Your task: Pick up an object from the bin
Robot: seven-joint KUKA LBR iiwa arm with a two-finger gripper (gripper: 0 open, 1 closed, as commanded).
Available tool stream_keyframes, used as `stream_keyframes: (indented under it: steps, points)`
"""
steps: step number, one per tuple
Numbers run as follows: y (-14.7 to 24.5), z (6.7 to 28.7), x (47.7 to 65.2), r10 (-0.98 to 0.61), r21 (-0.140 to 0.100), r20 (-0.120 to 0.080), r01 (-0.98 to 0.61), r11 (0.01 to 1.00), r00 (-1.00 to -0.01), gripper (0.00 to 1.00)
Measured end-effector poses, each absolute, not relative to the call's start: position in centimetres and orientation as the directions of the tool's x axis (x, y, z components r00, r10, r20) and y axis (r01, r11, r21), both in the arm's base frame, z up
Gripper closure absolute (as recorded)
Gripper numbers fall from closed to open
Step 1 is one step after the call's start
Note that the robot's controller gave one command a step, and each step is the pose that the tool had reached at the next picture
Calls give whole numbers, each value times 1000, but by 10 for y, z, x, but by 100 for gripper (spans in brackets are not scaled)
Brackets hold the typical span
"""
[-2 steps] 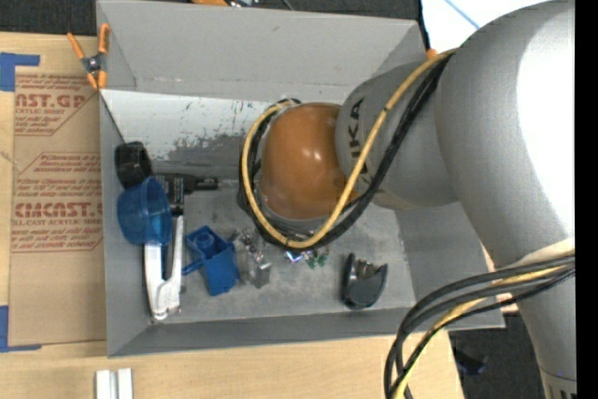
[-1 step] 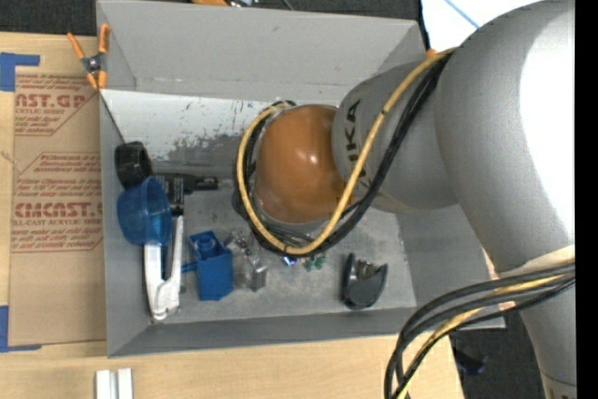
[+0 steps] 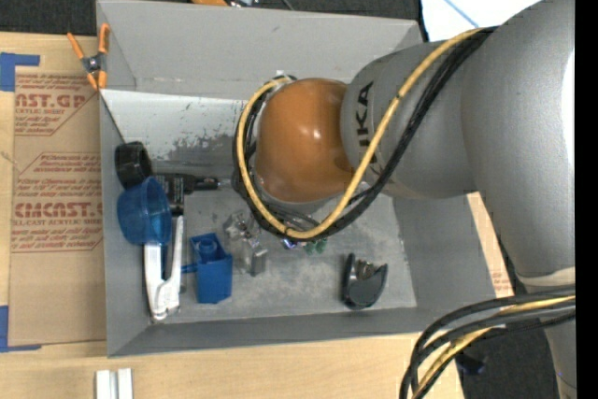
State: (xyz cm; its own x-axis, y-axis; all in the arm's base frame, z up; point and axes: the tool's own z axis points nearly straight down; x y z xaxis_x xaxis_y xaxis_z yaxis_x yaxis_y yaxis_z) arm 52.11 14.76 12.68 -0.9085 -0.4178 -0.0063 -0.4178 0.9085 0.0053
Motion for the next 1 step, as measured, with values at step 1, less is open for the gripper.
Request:
stream_keyframes:
  steps: [1]
  points:
    - [192,75,511,-698,7,5,-698,716,-716,0]
